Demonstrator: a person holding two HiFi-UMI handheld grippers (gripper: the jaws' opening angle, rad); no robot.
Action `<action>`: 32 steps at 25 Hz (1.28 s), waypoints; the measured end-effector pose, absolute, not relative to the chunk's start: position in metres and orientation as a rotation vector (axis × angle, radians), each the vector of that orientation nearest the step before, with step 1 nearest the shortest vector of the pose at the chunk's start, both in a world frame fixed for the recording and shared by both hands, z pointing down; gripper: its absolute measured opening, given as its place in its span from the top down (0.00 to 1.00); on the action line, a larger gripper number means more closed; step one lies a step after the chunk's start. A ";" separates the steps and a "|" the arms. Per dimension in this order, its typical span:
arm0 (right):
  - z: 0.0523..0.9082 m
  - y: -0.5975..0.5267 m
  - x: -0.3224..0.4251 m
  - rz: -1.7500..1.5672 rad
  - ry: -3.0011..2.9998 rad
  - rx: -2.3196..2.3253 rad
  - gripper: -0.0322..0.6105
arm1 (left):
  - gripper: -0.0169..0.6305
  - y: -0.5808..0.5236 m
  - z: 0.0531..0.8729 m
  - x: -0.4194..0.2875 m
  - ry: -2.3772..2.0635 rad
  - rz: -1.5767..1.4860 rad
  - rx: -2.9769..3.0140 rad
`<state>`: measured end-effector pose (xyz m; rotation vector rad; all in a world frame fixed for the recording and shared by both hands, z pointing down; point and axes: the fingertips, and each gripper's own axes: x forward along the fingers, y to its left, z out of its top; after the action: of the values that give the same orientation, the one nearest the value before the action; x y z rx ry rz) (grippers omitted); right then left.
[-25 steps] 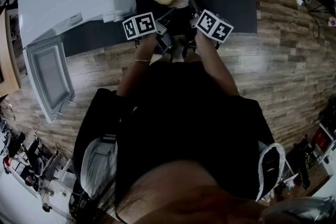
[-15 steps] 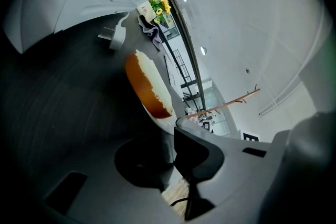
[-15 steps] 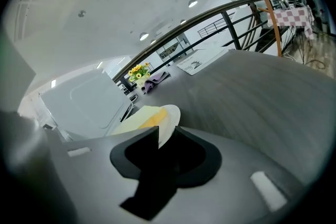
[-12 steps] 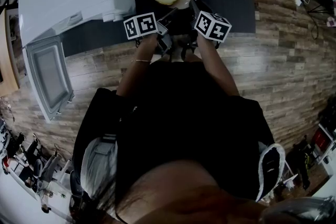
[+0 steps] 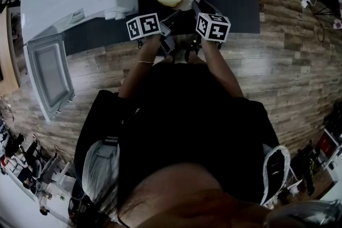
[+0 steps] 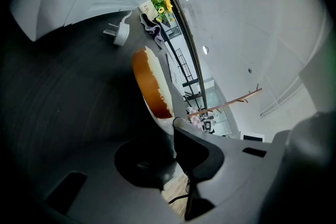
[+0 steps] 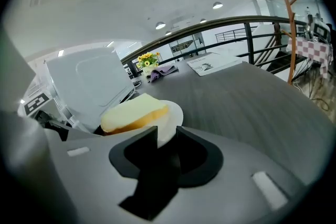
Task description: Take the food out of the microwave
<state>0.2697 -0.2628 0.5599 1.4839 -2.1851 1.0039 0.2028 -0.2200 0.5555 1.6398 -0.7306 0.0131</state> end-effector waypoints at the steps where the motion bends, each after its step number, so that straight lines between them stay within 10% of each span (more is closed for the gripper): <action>1: 0.561 -0.262 0.270 1.004 -2.184 1.481 0.83 | 0.87 -0.219 0.556 0.203 -0.729 0.017 1.636; 27: 0.553 -0.263 0.275 0.974 -2.195 1.524 0.83 | 0.88 -0.207 0.543 0.209 -0.677 0.050 1.747; 32: 0.541 -0.267 0.283 0.931 -2.207 1.583 0.95 | 0.91 -0.214 0.536 0.208 -0.717 0.033 1.797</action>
<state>0.2825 -0.2675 0.5412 1.5826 -2.2072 0.9310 0.2081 -0.2142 0.5357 1.7972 -0.7167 0.0330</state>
